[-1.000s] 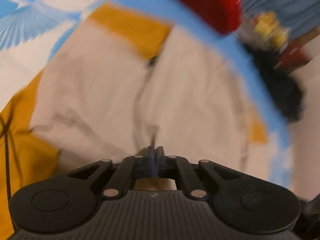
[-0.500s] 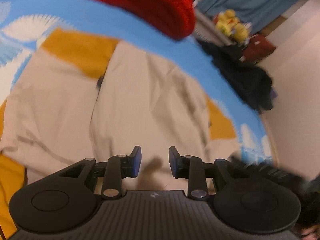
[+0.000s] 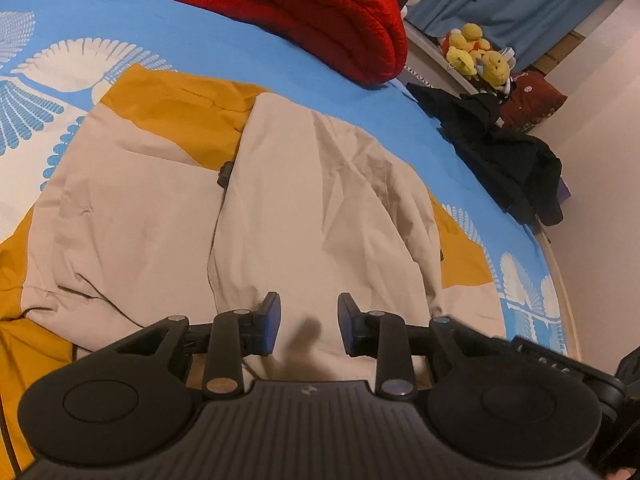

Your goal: Fold large clothes

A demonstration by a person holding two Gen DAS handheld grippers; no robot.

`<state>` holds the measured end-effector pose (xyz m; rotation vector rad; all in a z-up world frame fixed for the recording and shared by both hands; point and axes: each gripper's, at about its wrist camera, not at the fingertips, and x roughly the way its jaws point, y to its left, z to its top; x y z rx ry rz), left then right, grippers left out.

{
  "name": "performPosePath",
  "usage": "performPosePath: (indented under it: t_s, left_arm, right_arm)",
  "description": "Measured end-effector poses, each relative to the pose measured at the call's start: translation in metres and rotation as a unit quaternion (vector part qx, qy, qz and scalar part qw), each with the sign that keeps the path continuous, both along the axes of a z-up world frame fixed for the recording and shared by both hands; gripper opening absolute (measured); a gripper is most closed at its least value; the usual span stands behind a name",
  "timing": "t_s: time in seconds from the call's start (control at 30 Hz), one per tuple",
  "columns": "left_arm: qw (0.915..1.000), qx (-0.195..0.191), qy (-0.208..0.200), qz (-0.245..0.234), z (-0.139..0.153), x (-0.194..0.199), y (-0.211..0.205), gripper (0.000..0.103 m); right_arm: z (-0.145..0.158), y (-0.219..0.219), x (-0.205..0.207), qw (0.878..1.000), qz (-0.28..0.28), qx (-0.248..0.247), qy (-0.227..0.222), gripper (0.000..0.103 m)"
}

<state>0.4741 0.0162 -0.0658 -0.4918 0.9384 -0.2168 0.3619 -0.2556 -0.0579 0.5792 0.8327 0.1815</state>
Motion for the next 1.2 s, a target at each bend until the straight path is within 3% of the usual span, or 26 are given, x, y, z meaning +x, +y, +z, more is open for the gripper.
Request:
performPosePath:
  t_s: [0.03, 0.1, 0.2, 0.23, 0.3, 0.43, 0.5, 0.57, 0.63, 0.67, 0.73, 0.83, 0.97, 1.1, 1.2]
  left_arm:
    - [1.0000, -0.001, 0.000, 0.000, 0.001, 0.001, 0.000, 0.033]
    - [1.0000, -0.002, 0.001, 0.001, 0.001, 0.002, 0.002, 0.033]
    - [1.0000, -0.002, 0.001, 0.001, 0.001, 0.002, 0.002, 0.033]
    - [1.0000, -0.001, 0.001, 0.001, 0.001, 0.002, 0.002, 0.033]
    - [1.0000, -0.002, 0.000, -0.001, 0.001, 0.001, 0.002, 0.033]
    - [0.9997, -0.023, 0.011, -0.002, -0.004, 0.002, 0.004, 0.033]
    - [0.9996, -0.015, 0.024, -0.003, -0.010, 0.002, 0.001, 0.033]
    - [0.9980, 0.028, 0.056, -0.010, -0.021, 0.004, -0.004, 0.033]
    - [0.9946, 0.066, 0.078, -0.016, -0.031, 0.004, -0.007, 0.033]
    - [0.9940, 0.072, 0.080, -0.017, -0.033, 0.004, -0.007, 0.033]
    - [0.9944, 0.078, 0.069, -0.018, -0.028, 0.003, -0.008, 0.033]
    - [0.9953, 0.090, 0.018, -0.032, -0.011, -0.001, -0.013, 0.033]
    - [0.9965, 0.060, -0.014, -0.057, -0.001, -0.006, -0.016, 0.033]
    - [0.9961, 0.051, 0.020, -0.069, -0.015, -0.005, -0.019, 0.033]
    - [0.9903, 0.111, 0.064, -0.053, -0.030, -0.002, -0.020, 0.033]
  right_arm:
    - [0.004, 0.001, -0.001, 1.000, 0.001, -0.011, -0.010, 0.028]
    - [0.008, 0.001, -0.004, 0.999, 0.001, -0.033, -0.022, 0.048]
    - [0.002, 0.009, 0.004, 0.999, 0.012, -0.037, -0.007, 0.049]
    - [-0.002, 0.011, 0.010, 0.999, 0.019, -0.036, -0.001, 0.046]
    - [-0.004, 0.013, 0.010, 0.999, 0.027, -0.045, 0.004, 0.004]
    - [0.009, 0.003, 0.009, 0.999, -0.012, 0.003, -0.039, 0.002]
    - [0.009, -0.004, 0.008, 0.998, -0.029, 0.031, -0.043, 0.002]
    - [-0.006, -0.006, 0.015, 0.998, -0.048, 0.027, 0.000, 0.003]
    - [-0.033, -0.013, 0.021, 0.994, -0.073, 0.045, 0.073, 0.003]
    - [-0.046, -0.018, 0.021, 0.988, -0.091, 0.062, 0.104, 0.002]
    - [-0.055, -0.022, 0.019, 0.984, -0.105, 0.082, 0.120, 0.002]
    - [-0.045, -0.018, 0.021, 0.988, -0.098, 0.059, 0.108, 0.003]
    - [-0.029, -0.014, 0.017, 0.990, -0.101, 0.035, 0.087, 0.013]
    - [-0.004, -0.009, 0.011, 0.995, -0.098, -0.006, 0.032, 0.025]
    - [0.007, -0.008, 0.005, 0.996, -0.088, -0.022, 0.001, 0.028]
